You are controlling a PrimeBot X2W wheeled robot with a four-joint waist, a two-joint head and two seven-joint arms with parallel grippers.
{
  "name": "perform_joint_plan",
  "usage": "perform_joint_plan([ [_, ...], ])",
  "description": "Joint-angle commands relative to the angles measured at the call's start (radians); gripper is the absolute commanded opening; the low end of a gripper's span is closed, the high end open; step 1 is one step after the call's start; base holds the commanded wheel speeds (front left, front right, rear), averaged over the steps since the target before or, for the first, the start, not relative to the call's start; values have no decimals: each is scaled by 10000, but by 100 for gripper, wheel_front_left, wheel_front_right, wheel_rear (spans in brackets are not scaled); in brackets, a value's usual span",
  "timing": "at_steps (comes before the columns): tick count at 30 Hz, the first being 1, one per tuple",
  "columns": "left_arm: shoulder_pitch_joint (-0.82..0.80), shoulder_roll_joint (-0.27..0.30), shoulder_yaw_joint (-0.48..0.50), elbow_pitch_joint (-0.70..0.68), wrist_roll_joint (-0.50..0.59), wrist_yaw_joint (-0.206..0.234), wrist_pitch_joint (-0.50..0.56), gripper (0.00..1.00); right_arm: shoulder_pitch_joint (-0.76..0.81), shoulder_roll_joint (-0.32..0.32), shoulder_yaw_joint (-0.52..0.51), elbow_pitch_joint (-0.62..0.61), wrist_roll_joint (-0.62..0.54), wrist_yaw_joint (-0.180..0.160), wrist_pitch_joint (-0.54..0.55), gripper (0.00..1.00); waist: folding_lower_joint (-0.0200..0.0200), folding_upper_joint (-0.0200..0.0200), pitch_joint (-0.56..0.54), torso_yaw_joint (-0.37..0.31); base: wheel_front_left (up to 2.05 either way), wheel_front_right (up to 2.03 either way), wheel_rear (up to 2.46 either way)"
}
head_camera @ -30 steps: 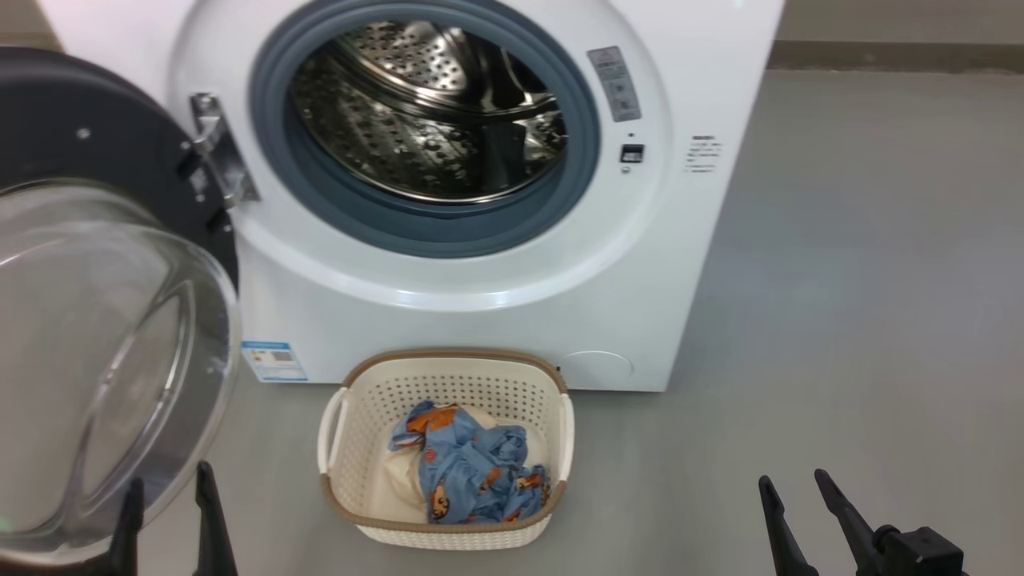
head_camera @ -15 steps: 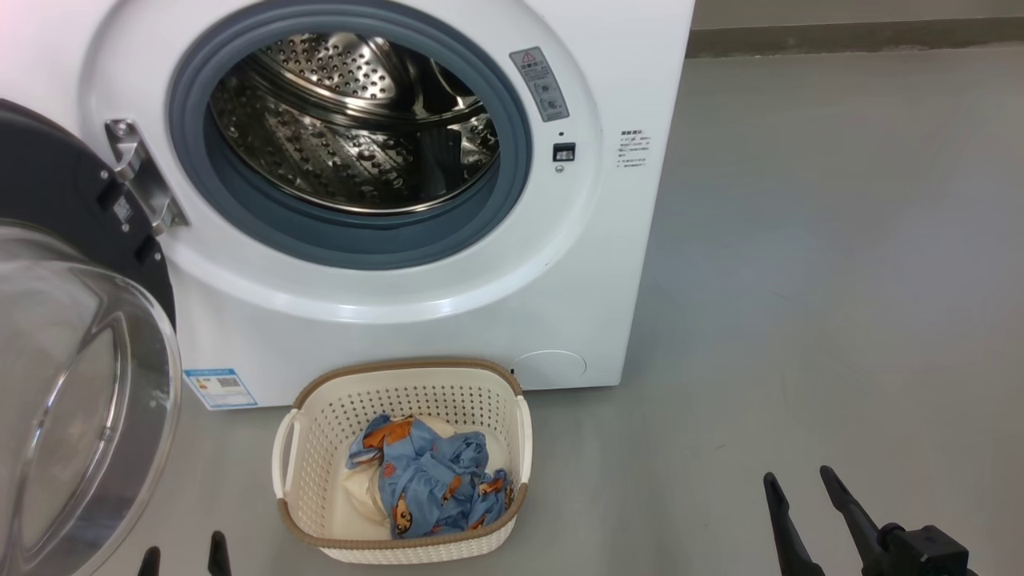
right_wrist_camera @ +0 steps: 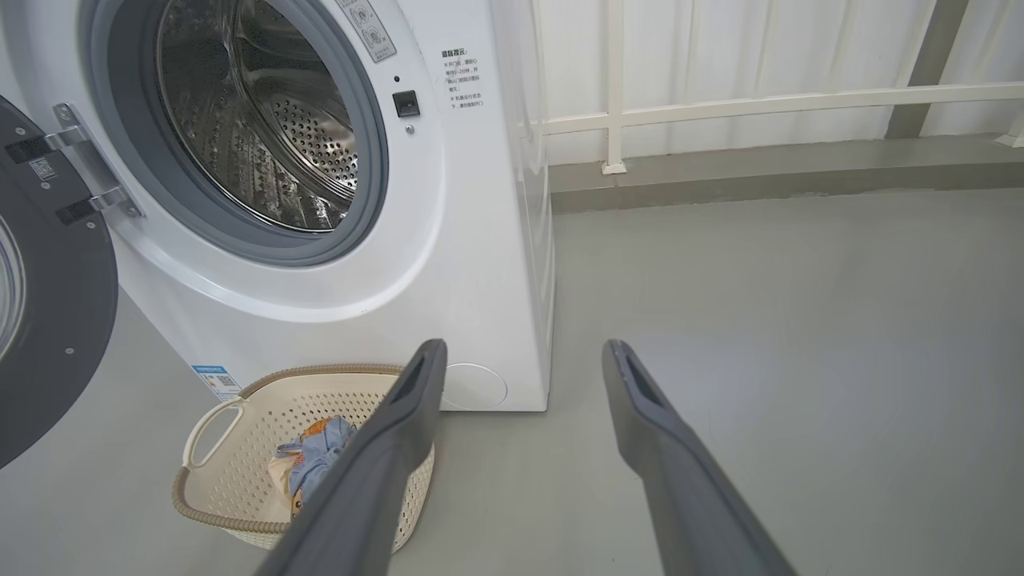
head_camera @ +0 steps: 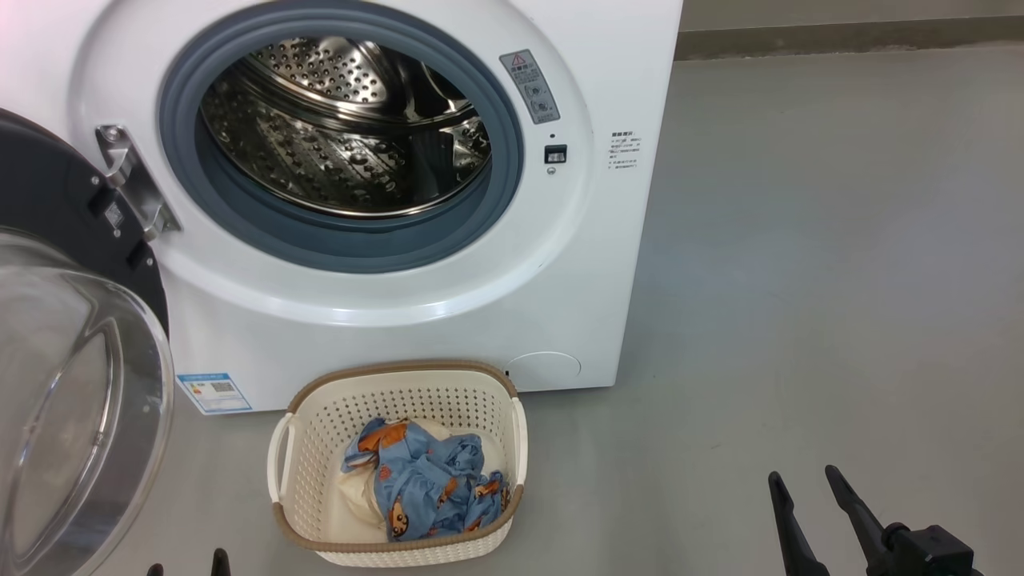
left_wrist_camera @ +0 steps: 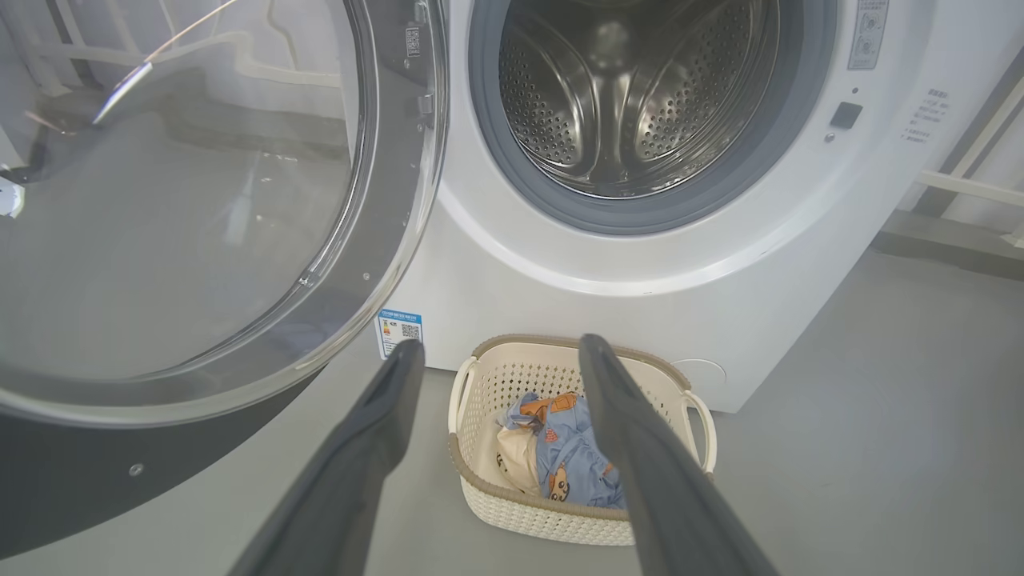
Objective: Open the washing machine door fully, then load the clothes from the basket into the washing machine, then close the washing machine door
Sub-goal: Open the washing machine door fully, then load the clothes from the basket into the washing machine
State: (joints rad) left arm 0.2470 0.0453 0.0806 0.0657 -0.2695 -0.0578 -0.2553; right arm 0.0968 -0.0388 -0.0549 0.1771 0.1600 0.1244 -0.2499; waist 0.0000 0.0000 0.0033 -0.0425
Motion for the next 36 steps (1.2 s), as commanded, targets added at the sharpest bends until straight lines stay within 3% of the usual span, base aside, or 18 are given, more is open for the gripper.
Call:
perform_joint_plan([
  [1, -202, 51, 367, -183, 39, -30, -64, 100, -249, -114, 168, -268, -91, 63, -118, 100, 0, 0, -3, 24, 0, 0, 0],
  [36, -169, 49, 197, -151, 508, -218, -64, 100, -265, -114, 149, -249, -115, 63, -118, 100, 0, 0, -67, 146, 0, 0, 0],
])
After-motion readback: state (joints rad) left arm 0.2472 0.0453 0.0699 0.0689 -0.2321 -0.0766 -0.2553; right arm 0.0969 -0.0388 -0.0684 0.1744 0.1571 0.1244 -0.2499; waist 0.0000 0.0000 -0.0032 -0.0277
